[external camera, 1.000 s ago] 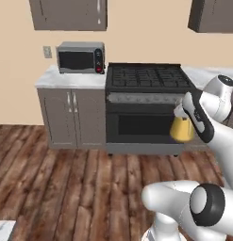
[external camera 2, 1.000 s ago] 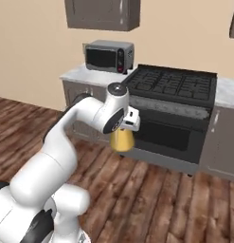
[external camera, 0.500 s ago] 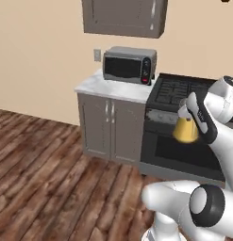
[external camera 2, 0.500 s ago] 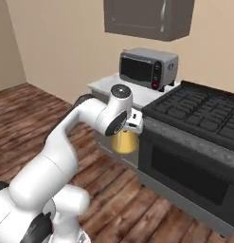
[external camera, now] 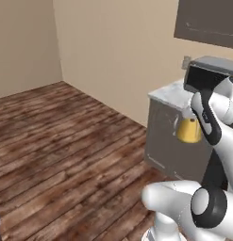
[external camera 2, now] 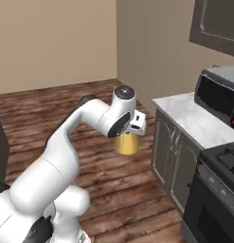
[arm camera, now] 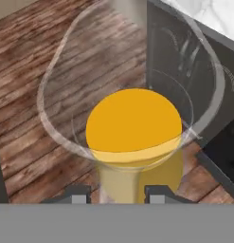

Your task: There is a tray on the dining counter. Grab the cup, mug, and pitcher and place them on the tray. The pitcher may be placed next to the tray if it cannot fit the tray.

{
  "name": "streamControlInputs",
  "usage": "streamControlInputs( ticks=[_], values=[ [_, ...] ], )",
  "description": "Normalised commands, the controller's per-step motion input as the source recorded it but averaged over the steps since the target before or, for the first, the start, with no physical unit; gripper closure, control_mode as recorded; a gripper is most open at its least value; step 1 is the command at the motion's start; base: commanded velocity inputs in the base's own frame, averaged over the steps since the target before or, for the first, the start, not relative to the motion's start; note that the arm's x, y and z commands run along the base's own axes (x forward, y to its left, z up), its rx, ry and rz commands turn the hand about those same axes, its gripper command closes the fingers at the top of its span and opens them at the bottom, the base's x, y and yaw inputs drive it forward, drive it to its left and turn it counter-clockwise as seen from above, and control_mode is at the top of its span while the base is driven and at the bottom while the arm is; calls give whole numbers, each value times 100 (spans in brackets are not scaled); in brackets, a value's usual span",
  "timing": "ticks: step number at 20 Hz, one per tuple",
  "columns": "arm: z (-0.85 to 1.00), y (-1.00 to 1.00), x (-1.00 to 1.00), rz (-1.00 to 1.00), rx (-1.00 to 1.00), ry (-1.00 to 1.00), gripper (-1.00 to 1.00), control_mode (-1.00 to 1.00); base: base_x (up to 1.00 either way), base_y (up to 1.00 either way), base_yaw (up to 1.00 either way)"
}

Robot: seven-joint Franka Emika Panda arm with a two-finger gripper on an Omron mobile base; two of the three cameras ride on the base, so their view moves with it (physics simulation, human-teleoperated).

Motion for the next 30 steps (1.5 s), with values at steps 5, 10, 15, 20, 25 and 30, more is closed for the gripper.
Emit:
streamControlInputs(
  ticks=[5, 10, 15, 20, 25, 30],
  values=[
    [0, 0, 0, 0, 0, 0, 100, 100, 80, -1, 77],
    [0, 0, 0, 0, 0, 0, 100, 100, 76, -32, 40],
    [0, 0, 0, 0, 0, 0, 100, 100, 98, -24, 22],
    [0, 0, 0, 0, 0, 0, 100, 100, 100, -12, 20],
    [0, 0, 0, 0, 0, 0, 100, 100, 100, -10, 26],
    [0, 0, 0, 0, 0, 0, 100, 100, 100, -33, 26]
  ],
)
